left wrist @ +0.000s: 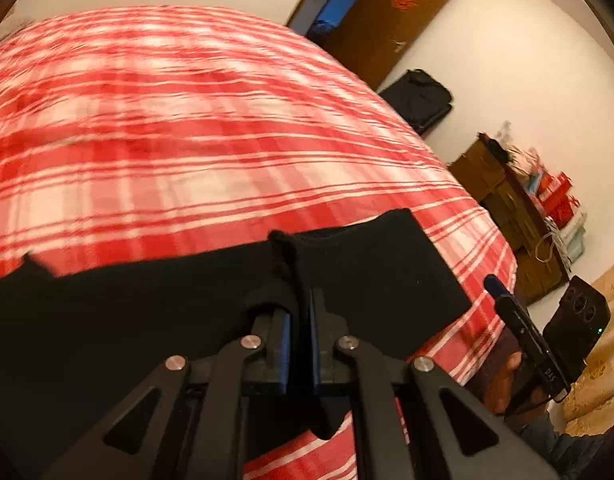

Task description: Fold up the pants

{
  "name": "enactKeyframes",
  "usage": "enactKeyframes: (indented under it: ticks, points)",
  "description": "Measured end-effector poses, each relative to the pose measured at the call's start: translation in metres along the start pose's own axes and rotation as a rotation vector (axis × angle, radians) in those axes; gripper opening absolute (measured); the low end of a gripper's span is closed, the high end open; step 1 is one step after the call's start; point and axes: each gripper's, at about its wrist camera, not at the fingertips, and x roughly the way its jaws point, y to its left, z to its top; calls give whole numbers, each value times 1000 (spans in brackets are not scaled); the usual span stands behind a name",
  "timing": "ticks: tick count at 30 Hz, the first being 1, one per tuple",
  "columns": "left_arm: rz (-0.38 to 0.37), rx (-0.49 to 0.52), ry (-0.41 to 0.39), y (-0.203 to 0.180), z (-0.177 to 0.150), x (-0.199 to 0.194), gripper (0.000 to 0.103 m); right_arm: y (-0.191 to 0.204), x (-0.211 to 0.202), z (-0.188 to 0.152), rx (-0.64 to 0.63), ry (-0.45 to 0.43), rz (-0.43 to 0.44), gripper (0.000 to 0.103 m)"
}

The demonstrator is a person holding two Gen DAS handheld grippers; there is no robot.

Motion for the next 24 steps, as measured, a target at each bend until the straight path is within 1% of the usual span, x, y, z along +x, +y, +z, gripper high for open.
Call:
enactKeyframes:
  ticks: [2,4,6,8,9,10,11,13,14,16,19,21,22,23,24]
  points:
    - [15,-19,2,11,-3,0,9,5,2,-3,-16,13,16,54]
    - [26,-34,5,21,-7,5,9,14,6,-7,-49,33,51,54]
    - [41,-31,11,27,-10,13,9,28,8,-11,-110,58,92,54]
    - [55,-20,15,29,-12,21,9,40,14,-17,-154,112,136,54]
    - [72,-16,20,31,-13,26,9,43,19,-19,-165,141,138,54]
    - [71,-20,27,33,-13,28,9,44,25,-22,-174,168,126,54]
    - [73,-23,30,35,-14,30,11,43,33,-27,-178,208,86,54]
    - [84,-13,27,36,-16,30,13,34,46,-30,-142,279,53,54]
    - [84,-8,26,36,-17,30,16,28,51,-31,-108,312,54,54]
    - [87,1,20,35,-18,26,16,21,49,-29,-75,304,73,54]
    - [68,5,17,35,-19,16,31,25,42,-22,-76,285,83,54]
    - [75,23,-6,34,-19,5,53,34,42,-17,-96,286,96,54]
    - [90,38,-26,34,-20,-3,57,41,45,-13,-110,296,114,54]
    - [103,45,-38,35,-20,-9,63,49,49,-10,-125,304,129,54]
    - [117,49,-52,38,-19,-17,67,60,53,-9,-158,316,157,54]
